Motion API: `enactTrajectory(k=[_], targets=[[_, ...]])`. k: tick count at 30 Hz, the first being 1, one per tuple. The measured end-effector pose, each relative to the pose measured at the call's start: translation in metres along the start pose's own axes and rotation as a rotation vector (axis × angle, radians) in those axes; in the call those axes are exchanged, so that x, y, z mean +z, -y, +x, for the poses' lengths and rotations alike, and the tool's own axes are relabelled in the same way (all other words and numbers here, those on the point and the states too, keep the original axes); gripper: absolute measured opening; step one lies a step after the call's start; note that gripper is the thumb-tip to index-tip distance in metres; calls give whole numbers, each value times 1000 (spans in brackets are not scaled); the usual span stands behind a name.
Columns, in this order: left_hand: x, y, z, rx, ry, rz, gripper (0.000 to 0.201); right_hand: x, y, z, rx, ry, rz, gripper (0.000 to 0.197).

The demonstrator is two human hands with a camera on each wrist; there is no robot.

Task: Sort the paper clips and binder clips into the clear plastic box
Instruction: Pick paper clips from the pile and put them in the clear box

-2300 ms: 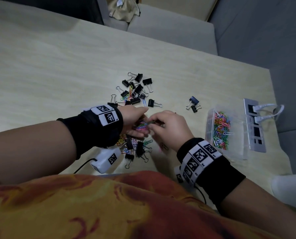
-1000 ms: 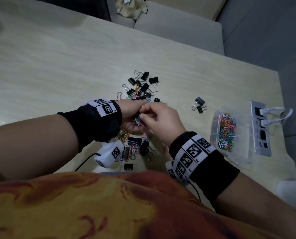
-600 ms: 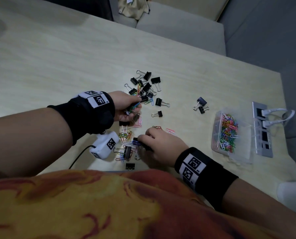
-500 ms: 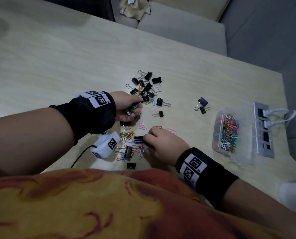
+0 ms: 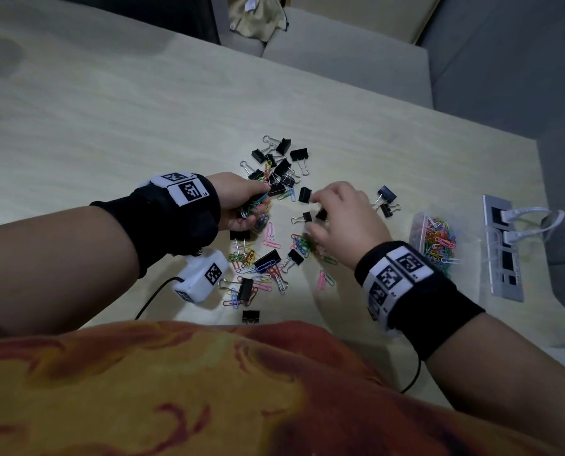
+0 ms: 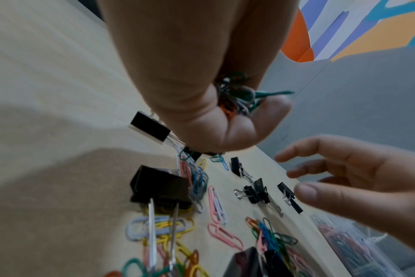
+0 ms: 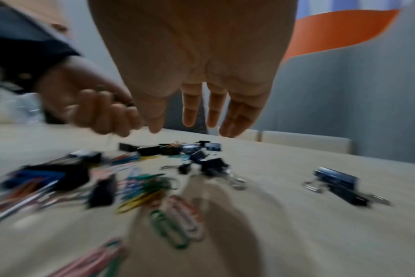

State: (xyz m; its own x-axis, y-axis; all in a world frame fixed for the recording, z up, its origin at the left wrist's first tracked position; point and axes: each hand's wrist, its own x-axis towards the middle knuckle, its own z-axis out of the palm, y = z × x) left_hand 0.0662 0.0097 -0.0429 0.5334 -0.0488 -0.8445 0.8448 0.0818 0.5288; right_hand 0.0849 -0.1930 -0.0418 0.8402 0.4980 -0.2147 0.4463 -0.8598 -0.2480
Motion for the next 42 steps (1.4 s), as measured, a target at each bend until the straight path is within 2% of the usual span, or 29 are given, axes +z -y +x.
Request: enactTrajectory(k=[4,6,8,13,17,21,25,28,35,37,40,42], targets=[[0,0,0,7,-14,-7,33,19,33,-12,-277,174,-108,39],[-1,0,0,3,-21,-3,33,32,43,-17,-359,255,-186,41],[-1,1,0,-1,-20,5,34,42,45,-18,-380,272,-207,36],[-3,3,1,-2,-22,8,33,45,39,-15,-240,228,-1,23],[-1,2,2,0,-27,3,33,39,31,-11,-168,230,79,22],[1,2,1,8,-32,12,33,29,25,-12,-117,132,184,17],[1,3,1,11,-42,19,33,14,18,-8,58,136,393,24],[2,3,0,12,-34,23,32,5,10,-4,125,111,480,26],[0,3,0,17,-32,25,33,-5,-15,13,270,-210,577,15],[0,4,1,14,-33,26,33,-4,-19,15,292,-251,511,16],[-1,4,2,9,-35,25,32,1,-16,11,251,-173,309,19],[0,5,3,6,-39,25,32,10,-10,6,159,26,147,16]])
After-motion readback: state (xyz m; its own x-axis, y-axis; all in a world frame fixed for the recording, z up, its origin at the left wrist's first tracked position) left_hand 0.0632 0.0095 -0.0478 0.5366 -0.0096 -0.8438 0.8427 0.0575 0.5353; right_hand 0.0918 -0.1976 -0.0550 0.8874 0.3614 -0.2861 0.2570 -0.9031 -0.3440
